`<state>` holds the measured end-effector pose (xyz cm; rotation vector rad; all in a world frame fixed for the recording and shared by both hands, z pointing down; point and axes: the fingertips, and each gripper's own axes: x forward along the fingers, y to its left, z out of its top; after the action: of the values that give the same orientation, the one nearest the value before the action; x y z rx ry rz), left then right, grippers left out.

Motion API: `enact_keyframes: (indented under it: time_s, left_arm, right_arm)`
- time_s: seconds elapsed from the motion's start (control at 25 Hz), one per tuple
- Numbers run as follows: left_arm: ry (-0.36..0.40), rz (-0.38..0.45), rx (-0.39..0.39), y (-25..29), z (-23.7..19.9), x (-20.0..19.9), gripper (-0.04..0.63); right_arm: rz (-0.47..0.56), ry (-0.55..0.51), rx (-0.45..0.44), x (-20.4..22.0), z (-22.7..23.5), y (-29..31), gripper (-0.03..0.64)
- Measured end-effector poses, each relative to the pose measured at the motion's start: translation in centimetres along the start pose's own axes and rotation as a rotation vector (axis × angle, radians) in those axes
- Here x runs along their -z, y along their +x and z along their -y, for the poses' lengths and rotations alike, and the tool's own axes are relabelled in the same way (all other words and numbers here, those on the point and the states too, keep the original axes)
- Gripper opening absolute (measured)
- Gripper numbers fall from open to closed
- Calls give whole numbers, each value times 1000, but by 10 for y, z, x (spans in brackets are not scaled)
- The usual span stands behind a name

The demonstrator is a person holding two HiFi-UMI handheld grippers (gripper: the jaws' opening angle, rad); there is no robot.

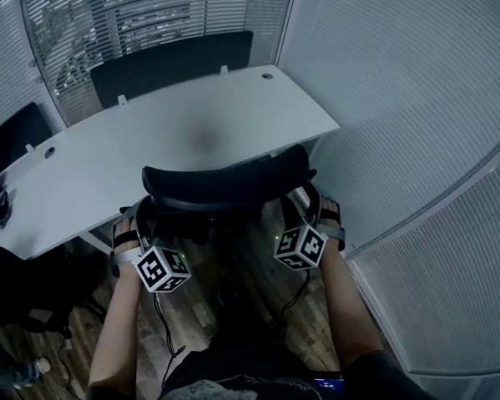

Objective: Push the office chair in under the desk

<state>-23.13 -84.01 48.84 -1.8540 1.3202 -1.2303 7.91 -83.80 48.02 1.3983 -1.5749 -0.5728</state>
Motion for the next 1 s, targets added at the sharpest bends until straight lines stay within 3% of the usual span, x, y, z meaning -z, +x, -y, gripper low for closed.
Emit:
enact_keyframes:
  time_s: [0.16, 0.36, 0.48, 0.6, 0.76, 0.88, 1.0]
  left_arm:
    - [-104, 50, -2, -28, -8, 0, 265]
    - [-284, 207, 19, -79, -21, -10, 262]
    - [-390, 267, 55, -105, -23, -17, 213]
    - [-469, 324, 54, -127, -27, -25, 124]
    - [-517, 360, 65, -147, -20, -39, 47]
    - [-540, 360, 72, -158, -11, -46, 29]
    - [-610, 338, 41, -172, -6, -42, 15]
  right_arm:
    - [-1, 48, 20, -5, -1, -37, 268]
    - [20, 194, 32, -21, -5, -89, 267]
    - [37, 316, 24, -29, -8, -120, 267]
    - [46, 351, 25, -34, -12, -144, 257]
    - [65, 376, 53, -33, -10, -164, 114]
    - [72, 400, 42, -29, -14, -170, 83]
    - [80, 411, 42, -22, -17, -177, 53]
